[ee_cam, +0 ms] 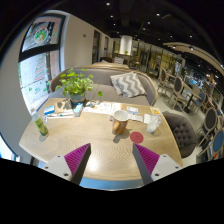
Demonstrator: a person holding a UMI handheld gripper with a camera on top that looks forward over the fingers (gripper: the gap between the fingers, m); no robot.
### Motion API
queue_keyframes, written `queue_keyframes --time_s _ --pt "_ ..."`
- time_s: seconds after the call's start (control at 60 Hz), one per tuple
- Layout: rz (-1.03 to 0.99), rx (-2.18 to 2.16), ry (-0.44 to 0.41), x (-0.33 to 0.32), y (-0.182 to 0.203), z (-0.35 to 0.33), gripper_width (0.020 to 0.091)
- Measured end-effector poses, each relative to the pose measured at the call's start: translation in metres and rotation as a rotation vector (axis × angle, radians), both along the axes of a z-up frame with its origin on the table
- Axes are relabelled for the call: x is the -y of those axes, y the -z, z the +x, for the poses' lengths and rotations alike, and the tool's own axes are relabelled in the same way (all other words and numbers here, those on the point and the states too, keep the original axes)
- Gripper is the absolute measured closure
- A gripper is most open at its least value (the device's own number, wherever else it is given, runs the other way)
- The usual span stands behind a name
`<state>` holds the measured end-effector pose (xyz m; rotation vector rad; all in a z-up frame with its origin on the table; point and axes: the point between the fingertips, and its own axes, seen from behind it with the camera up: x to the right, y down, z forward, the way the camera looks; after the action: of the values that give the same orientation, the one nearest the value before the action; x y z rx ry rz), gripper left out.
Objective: Pour water
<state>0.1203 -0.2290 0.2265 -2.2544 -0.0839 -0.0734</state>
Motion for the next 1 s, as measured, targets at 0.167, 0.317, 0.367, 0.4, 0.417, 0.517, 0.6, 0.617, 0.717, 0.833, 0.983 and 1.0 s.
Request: queue_keyframes --time_s 0.167,0.317,0.367,0.4,0.417,0.517,0.6,0.617,0.717,0.833,0.983,1.0 --pt "-0.021 0.008 -0.010 0.010 0.015 -0.042 0.0246" --pt "-0.037 -0.008 -0.043 0.019 0.038 -0.116 0.0251" --pt "-0.041 -0.019 -0.063 0.022 0.044 -0.147 0.0252" --pt "-0.038 -0.029 -0.078 0.023 0.049 -0.169 0.0252" --pt "-0.035 -0.034 -0.085 0.023 0.052 -0.180 0.0250" --pt "-0.029 -0.070 -0.141 0.019 0.067 -0.250 0.0252" --pt "-0.013 -0.102 -0.190 0.007 0.077 -0.306 0.0251" --pt "-0.007 -0.107 -0.196 0.004 0.079 -0.316 0.0253" --pt "0.040 -0.134 -0.220 -0.022 0.088 -0.364 0.0251" --pt "0.087 -0.161 -0.228 -0.060 0.104 -0.402 0.0244" --pt "0.140 -0.178 -0.223 -0.114 0.130 -0.432 0.0243" --pt "0.148 -0.177 -0.223 -0.120 0.132 -0.435 0.0245"
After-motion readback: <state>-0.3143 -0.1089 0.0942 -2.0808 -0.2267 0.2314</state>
